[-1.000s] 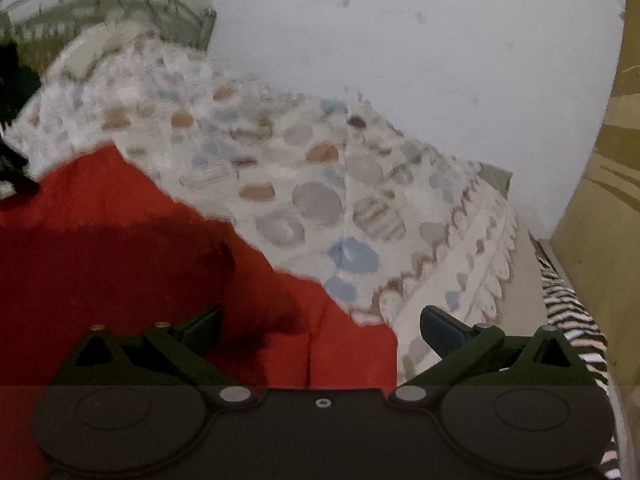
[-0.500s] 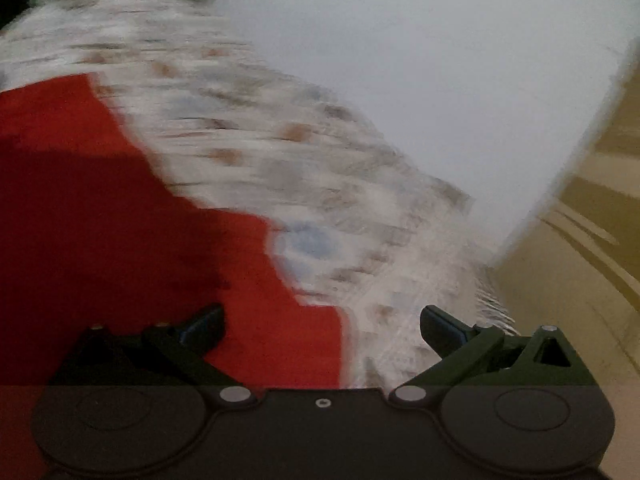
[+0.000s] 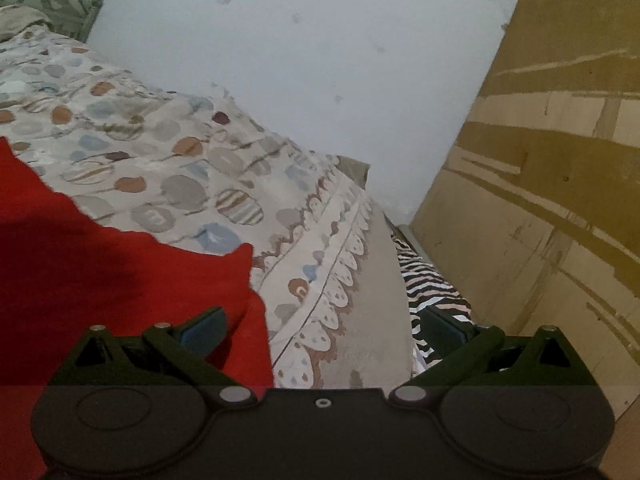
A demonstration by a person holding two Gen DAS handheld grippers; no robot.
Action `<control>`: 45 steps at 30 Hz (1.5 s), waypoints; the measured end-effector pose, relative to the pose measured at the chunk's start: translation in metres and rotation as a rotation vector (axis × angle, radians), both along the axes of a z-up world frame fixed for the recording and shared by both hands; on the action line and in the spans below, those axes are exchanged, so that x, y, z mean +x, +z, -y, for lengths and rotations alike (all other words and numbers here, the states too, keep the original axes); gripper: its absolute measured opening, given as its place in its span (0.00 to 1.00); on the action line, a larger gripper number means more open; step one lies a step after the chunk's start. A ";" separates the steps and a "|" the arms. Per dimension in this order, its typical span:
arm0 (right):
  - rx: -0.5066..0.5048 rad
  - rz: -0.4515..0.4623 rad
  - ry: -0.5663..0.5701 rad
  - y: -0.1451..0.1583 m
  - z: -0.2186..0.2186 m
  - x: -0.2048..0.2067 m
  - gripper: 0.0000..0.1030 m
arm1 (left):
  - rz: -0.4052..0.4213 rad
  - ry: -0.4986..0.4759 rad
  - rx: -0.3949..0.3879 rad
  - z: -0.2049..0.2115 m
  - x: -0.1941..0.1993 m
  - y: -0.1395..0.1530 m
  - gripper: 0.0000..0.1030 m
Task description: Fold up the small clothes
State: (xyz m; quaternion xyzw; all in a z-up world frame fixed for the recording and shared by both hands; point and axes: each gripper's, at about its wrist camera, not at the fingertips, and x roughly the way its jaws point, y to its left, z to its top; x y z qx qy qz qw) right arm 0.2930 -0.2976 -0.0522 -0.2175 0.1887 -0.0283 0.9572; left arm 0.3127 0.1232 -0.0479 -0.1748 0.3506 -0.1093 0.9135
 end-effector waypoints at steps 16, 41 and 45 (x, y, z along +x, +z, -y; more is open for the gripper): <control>0.112 -0.039 0.118 0.002 -0.053 -0.066 0.99 | -0.062 0.124 -0.031 -0.004 -0.020 0.001 0.69; 0.104 -0.042 0.223 -0.009 -0.113 -0.085 0.99 | -0.165 0.209 -0.165 -0.012 -0.093 -0.037 1.00; 0.081 -0.037 0.235 -0.022 -0.122 -0.082 1.00 | -0.168 0.225 -0.162 -0.014 -0.092 -0.037 1.00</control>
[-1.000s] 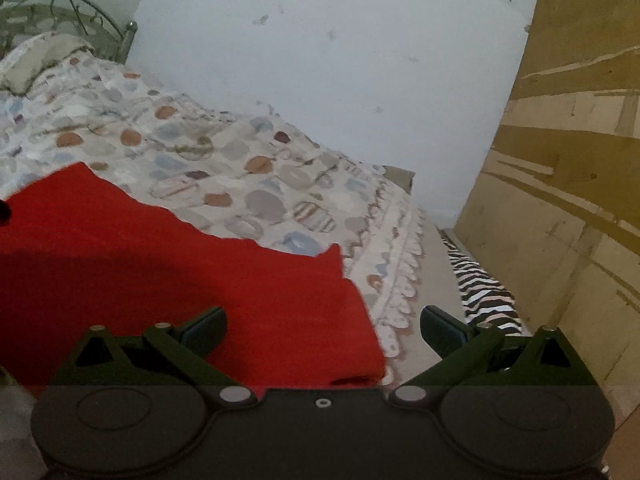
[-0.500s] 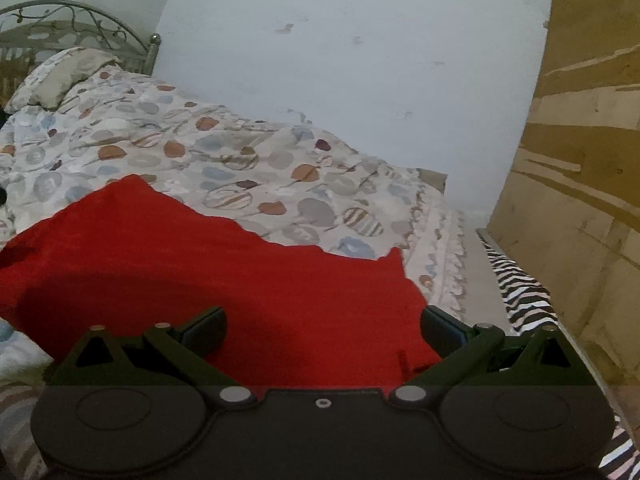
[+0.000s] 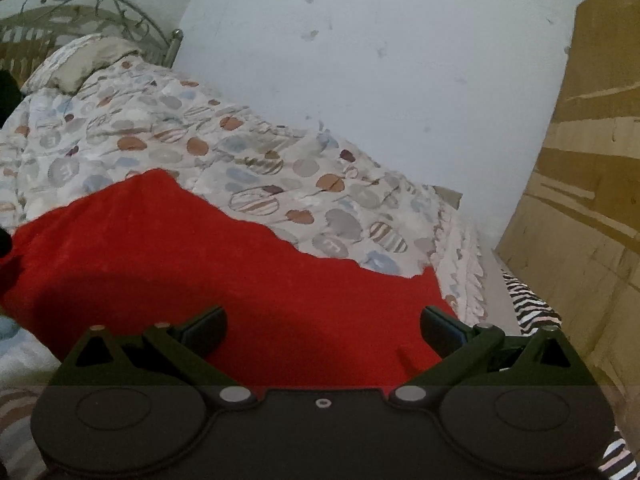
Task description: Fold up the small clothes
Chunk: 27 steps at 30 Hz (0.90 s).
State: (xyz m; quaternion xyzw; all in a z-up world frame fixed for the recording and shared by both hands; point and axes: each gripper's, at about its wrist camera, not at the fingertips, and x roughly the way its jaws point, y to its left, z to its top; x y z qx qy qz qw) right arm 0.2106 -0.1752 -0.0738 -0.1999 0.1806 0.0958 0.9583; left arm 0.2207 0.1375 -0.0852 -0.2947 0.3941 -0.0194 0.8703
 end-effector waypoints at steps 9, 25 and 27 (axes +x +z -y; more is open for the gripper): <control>-0.019 0.065 0.004 -0.046 -0.022 -0.012 0.99 | -0.028 0.014 0.011 -0.003 0.003 -0.005 1.00; 0.018 0.072 0.003 -0.049 -0.017 -0.012 0.99 | 0.146 -0.071 0.265 0.019 0.046 0.019 1.00; 0.023 0.074 0.003 -0.050 -0.016 -0.012 1.00 | 0.137 -0.086 0.348 0.023 0.057 0.016 1.00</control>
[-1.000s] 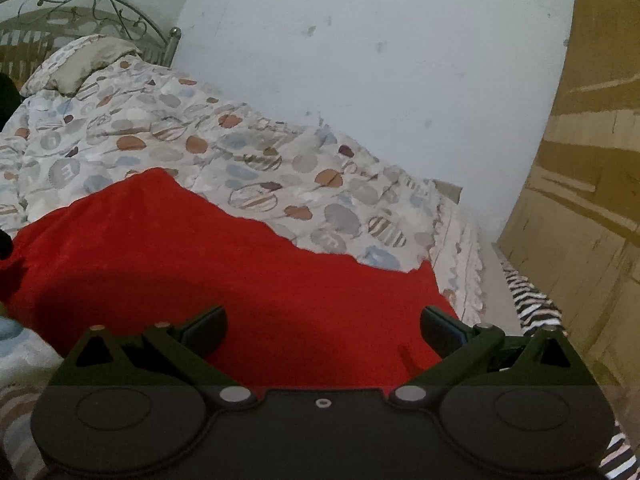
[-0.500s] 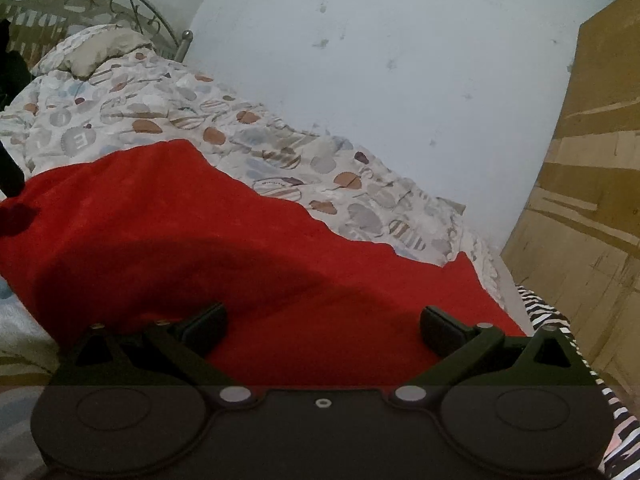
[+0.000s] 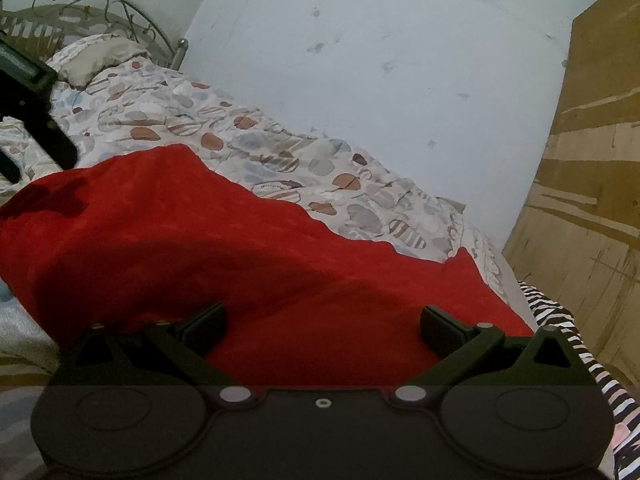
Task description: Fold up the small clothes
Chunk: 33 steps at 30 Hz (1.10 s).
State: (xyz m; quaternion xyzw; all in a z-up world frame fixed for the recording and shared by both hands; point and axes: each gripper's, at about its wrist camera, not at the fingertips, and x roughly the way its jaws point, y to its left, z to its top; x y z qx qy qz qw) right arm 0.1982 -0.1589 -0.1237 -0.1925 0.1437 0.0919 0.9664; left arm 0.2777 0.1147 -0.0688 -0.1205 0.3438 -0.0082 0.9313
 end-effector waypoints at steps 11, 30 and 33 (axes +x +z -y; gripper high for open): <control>0.044 0.012 0.005 -0.006 0.005 -0.002 1.00 | -0.050 -0.040 -0.161 -0.030 0.012 -0.040 1.00; 0.058 0.017 0.011 -0.007 0.006 0.001 1.00 | -0.047 -0.081 -0.174 -0.022 0.013 -0.033 0.72; 0.057 0.013 0.011 -0.007 0.006 0.001 1.00 | -0.045 -0.099 -0.195 -0.020 0.011 -0.032 0.54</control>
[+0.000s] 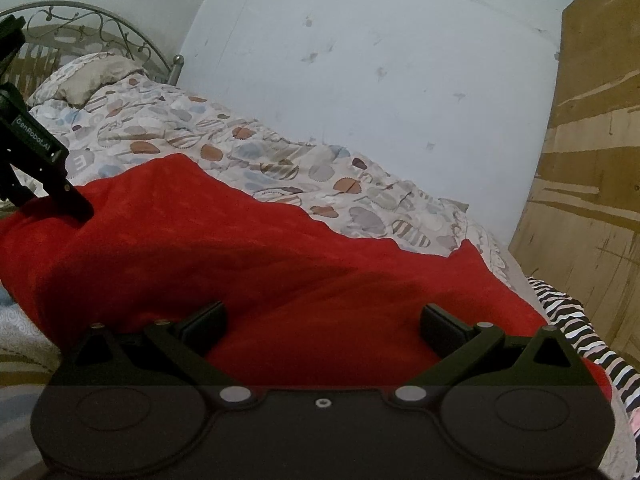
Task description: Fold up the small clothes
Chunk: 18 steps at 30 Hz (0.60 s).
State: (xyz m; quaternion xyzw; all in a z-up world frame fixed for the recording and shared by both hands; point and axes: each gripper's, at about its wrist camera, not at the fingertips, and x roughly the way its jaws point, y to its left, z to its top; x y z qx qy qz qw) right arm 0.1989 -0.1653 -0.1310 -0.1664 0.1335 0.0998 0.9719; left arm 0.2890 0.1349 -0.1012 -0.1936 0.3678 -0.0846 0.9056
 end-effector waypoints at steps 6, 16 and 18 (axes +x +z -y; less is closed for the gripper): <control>0.003 -0.003 -0.002 0.000 0.001 -0.001 1.00 | 0.010 0.054 -0.003 0.009 -0.006 0.010 0.31; -0.021 -0.087 -0.049 0.036 0.005 0.008 1.00 | 0.209 -0.051 0.031 0.061 -0.012 0.088 0.23; -0.060 -0.008 -0.108 0.046 0.013 0.002 1.00 | 0.256 -0.099 0.028 0.081 -0.005 0.106 0.23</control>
